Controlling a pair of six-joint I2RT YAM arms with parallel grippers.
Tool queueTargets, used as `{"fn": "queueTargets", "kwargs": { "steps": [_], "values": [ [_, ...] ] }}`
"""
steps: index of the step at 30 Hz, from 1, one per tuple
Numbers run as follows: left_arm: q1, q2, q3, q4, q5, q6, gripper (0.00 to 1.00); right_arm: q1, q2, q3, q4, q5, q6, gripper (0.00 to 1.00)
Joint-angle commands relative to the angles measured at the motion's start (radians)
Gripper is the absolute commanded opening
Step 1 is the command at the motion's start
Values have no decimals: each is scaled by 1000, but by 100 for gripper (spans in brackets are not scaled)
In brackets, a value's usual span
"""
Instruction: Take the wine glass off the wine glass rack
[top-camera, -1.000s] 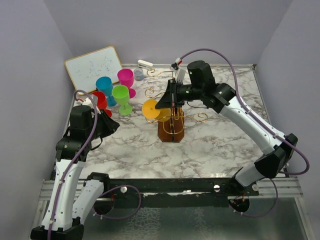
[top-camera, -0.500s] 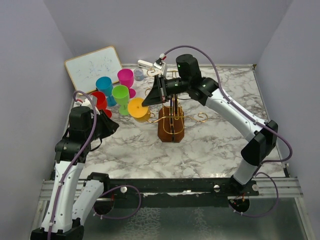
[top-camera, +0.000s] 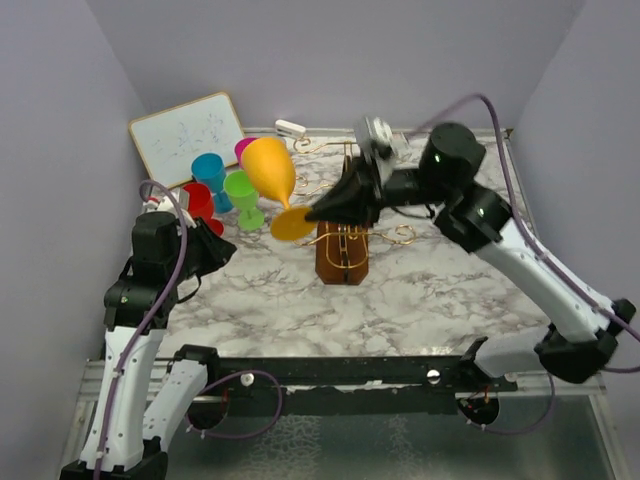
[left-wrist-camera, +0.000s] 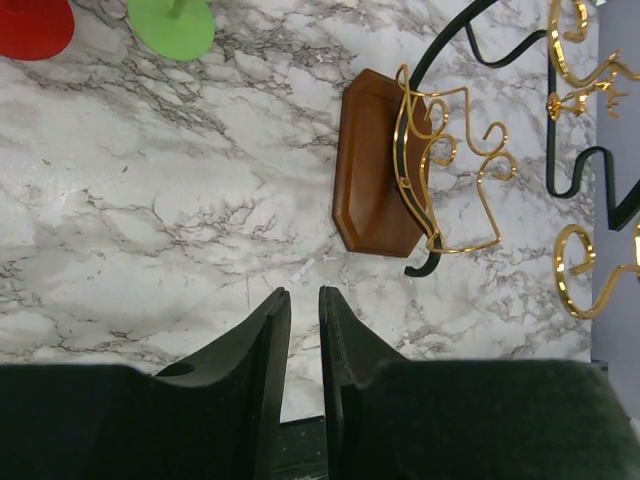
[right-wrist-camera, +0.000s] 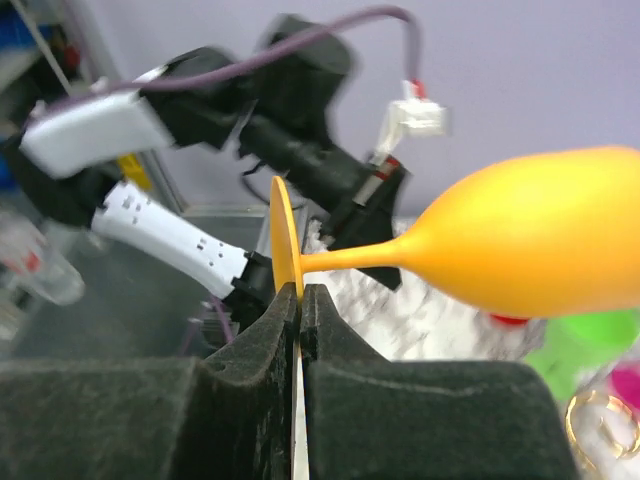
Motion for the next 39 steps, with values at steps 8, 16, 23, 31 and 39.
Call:
{"fn": "queueTargets", "kwargs": {
  "steps": [8, 16, 23, 31, 39],
  "values": [
    [-13, 159, 358, 30, 124, -28, 22, 89, -669, -591, -125, -2, -1147, 1],
    [-14, 215, 302, 142, 415, -138, 22, 126, -856, -877, -257, 162, -1469, 1],
    [-14, 146, 260, 110, 496, -178, 26, 208, -853, -976, -261, 288, -1577, 1],
    [-14, 110, 244, 110, 624, -239, 41, 335, -736, -962, -253, 400, -1657, 1],
    [-14, 95, 243, -41, 681, -190, 46, 370, -691, -953, -210, 461, -1700, 1]
  ]
}}
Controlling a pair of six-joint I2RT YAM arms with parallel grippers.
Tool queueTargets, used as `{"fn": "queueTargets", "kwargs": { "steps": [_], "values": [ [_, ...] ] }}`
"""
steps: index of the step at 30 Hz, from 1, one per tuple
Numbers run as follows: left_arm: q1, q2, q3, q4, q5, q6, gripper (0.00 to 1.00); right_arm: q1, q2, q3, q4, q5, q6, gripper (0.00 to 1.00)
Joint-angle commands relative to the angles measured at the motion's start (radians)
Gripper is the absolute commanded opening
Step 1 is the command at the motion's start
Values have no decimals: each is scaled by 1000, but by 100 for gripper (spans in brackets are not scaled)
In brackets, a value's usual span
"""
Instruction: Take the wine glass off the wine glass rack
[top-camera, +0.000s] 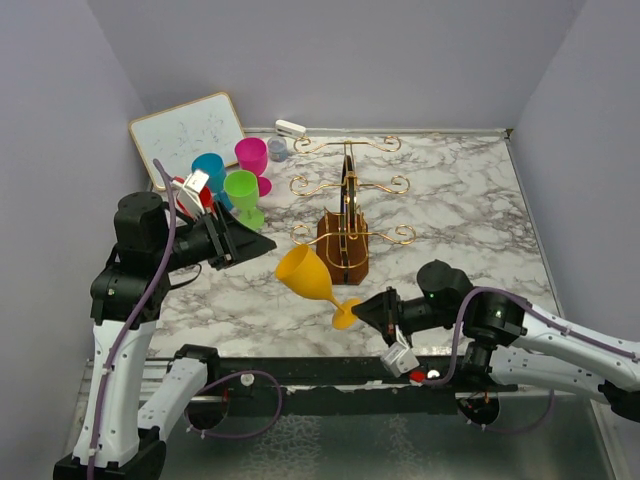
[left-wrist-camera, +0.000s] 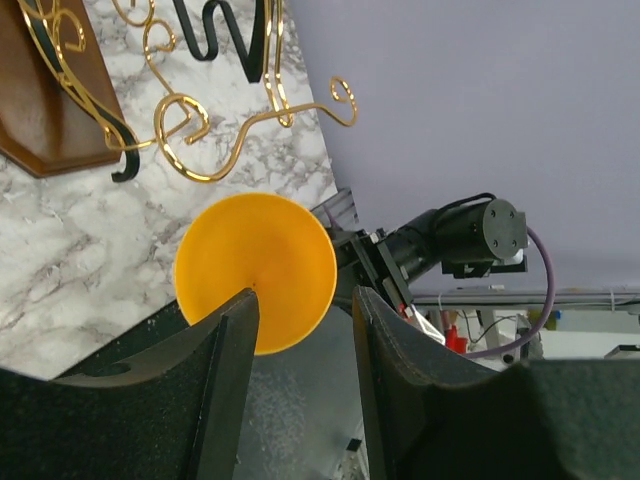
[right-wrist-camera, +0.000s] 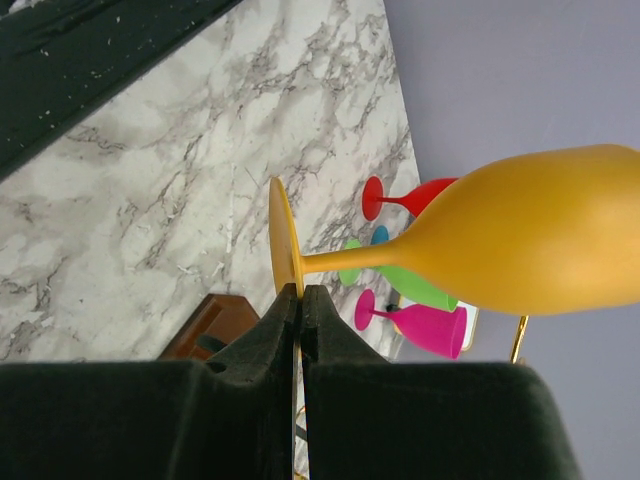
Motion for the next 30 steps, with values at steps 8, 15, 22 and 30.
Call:
{"fn": "queueTargets", "kwargs": {
  "steps": [8, 15, 22, 30],
  "values": [
    [-3, -32, -11, -225, 53, 89, 46, 14, -9, 6, 75, 89, -88, 1],
    [-3, -57, -70, -205, 54, 68, 46, 14, -5, -9, 116, 116, -151, 1],
    [-3, -52, -97, -156, 48, 32, 46, 38, 18, -7, 93, 166, -225, 1],
    [-3, -54, -100, -122, 42, -1, 46, 52, 17, -31, 97, 212, -279, 1]
  ]
}}
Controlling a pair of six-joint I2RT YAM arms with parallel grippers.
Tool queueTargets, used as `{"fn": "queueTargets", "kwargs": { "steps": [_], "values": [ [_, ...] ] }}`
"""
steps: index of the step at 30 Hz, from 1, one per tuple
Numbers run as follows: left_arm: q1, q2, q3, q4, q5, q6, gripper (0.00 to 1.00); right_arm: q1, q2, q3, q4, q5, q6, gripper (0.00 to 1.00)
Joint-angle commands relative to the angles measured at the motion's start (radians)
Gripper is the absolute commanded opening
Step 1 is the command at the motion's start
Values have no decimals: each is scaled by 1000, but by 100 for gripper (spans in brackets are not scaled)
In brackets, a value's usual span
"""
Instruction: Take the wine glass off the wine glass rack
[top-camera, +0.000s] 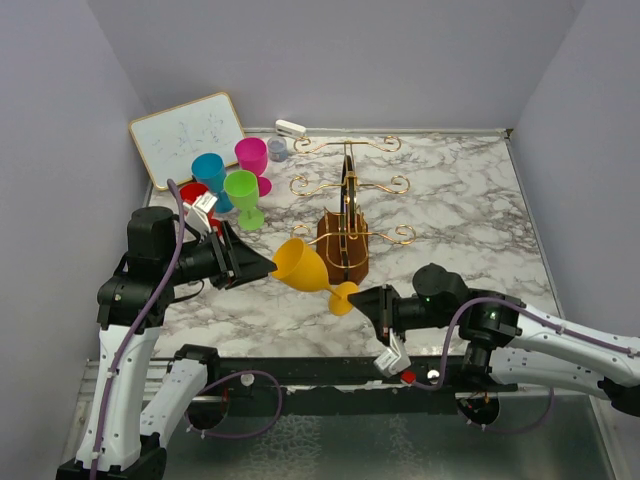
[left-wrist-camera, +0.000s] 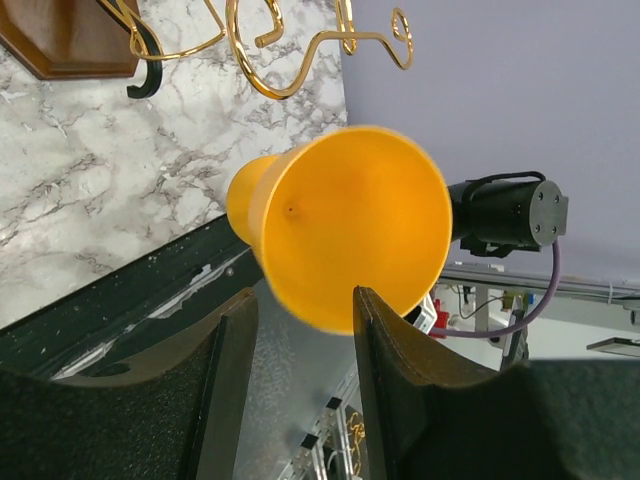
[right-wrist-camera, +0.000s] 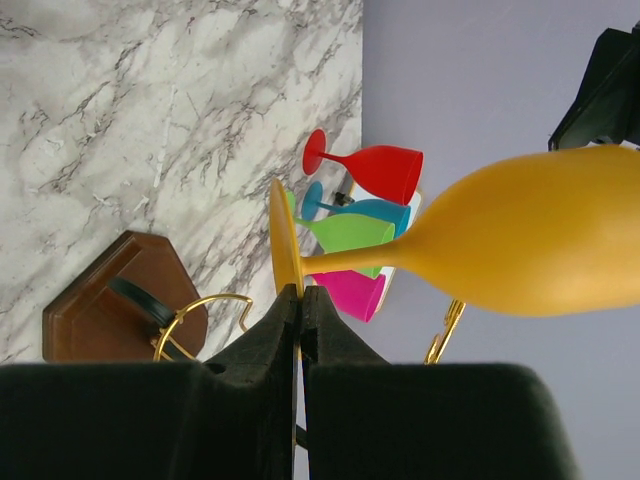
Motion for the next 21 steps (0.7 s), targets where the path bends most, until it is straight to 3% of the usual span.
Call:
{"fn": "queueTargets", "kwargs": {
  "steps": [1, 21],
  "values": [
    [-3, -7, 3, 42, 11, -29, 46, 15, -8, -19, 30, 39, -55, 1],
    [-3, -37, -59, 72, 12, -57, 46, 24, 17, -41, 135, 69, -178, 1]
  ]
}}
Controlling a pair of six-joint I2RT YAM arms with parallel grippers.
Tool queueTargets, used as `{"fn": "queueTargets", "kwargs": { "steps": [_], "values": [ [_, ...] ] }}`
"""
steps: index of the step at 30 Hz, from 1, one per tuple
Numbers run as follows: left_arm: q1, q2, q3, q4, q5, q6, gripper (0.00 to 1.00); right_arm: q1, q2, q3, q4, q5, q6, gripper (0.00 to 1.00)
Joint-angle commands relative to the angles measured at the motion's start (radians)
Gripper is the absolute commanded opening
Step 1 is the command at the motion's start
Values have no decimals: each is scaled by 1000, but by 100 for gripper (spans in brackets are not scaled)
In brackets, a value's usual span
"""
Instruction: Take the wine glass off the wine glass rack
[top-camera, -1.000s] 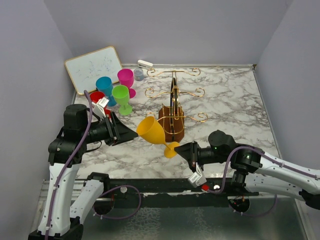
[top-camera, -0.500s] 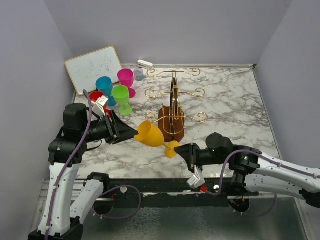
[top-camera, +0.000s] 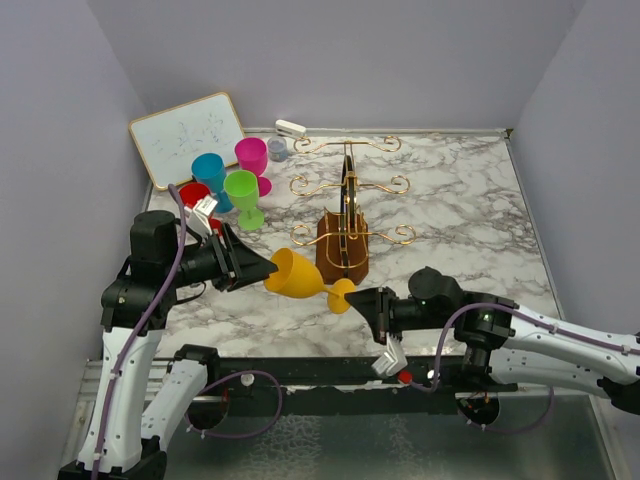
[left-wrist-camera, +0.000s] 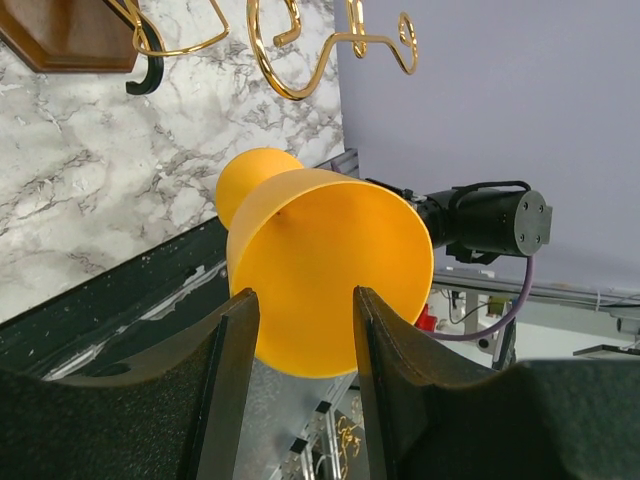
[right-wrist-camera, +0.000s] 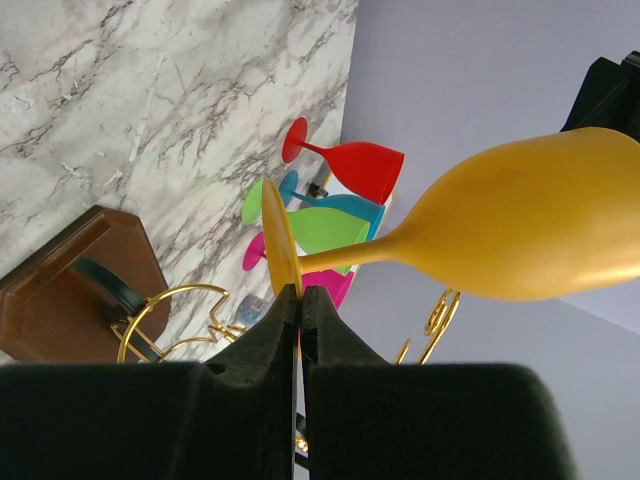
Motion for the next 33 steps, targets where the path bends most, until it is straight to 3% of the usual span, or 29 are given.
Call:
{"fn": "queueTargets", "kwargs": {
  "steps": [1, 18, 33],
  "values": [
    [-3, -11, -4, 23, 13, -9, 46, 10, 16, 11, 78, 30, -42, 1],
    [-3, 49, 181, -137, -83, 84, 46, 10, -13, -14, 71, 102, -34, 1],
    [-3, 43, 126, -133, -109, 97, 46, 10, 7, 15, 73, 92, -54, 1]
  ]
}}
